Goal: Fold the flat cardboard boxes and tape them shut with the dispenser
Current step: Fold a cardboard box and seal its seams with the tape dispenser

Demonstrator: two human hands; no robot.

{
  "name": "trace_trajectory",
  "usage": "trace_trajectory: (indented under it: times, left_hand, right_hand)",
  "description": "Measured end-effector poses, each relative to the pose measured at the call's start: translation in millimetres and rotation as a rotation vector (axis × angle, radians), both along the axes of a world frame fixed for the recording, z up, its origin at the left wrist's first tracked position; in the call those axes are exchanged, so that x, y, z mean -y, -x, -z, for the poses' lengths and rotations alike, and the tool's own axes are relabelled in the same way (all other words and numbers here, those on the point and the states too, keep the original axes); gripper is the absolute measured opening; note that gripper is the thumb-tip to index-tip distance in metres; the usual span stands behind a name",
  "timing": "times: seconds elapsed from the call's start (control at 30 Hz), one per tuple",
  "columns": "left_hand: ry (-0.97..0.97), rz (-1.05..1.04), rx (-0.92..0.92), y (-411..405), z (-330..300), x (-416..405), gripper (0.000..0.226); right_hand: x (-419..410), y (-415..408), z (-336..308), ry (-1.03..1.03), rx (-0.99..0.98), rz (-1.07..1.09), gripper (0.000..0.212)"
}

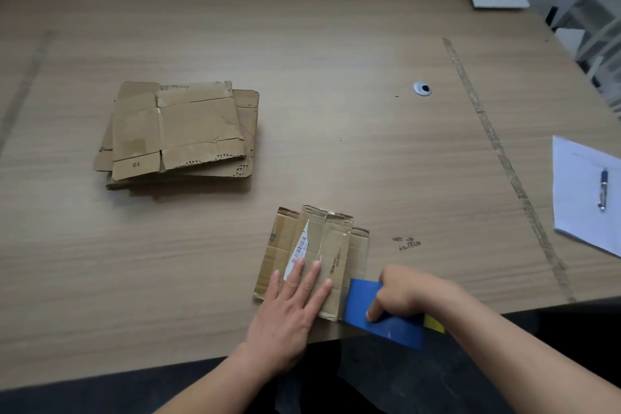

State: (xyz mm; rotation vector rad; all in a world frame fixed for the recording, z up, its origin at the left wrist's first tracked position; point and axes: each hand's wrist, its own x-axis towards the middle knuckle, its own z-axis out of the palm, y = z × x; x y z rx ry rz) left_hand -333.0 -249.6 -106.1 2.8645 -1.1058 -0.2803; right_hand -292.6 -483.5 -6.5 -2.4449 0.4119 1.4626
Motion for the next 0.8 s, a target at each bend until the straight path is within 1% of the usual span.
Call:
trace_trajectory:
  times: [0.1,0.17,0.33,0.47,0.6,0.67,0.73,0.8]
  left_hand:
    - [0.001,0.005,-0.031,-0.8,0.0,-0.2,0.092]
    - [0.002,0.002,-0.043,-1.4,-1.1,0.2,0.094]
    - [0.026,-0.006,-0.030,-0.2,1.3,-0.1,0.080]
    - [0.067,-0.019,-0.027,0.5,-0.6,-1.0,0.078]
    - [0.073,-0.028,-0.026,1.7,-0.4,5.2,0.082]
    - [0.088,-0.059,-0.031,-0.1,-4.2,12.7,0.078]
    - [0.097,-0.074,-0.051,-1.0,-5.8,17.4,0.077]
    - [0.109,-0.064,-0.028,-0.4,-1.6,15.6,0.082]
  right_hand:
    - [-13.3,-5.5,0.7,0.005,-0.008,-0.014,0.044]
    - [-22.9,-12.2,-1.4,0.022,-0.023,-0.041,0.046]
    - [-39.7,-36.3,-9.1,0.059,-0.098,-0.129,0.059]
    - [-47.6,-42.9,-3.2,0.067,-0.095,-0.126,0.058]
    - [-38.2,-40.2,0.9,0.074,-0.083,-0.056,0.060]
    - [-27.2,-36.6,0.8,0.066,-0.059,-0.008,0.061]
    - [-11.0,-32.0,-0.1,0.043,-0.035,0.070,0.056]
    - [11.4,-23.1,-2.1,-0.010,0.016,0.194,0.048]
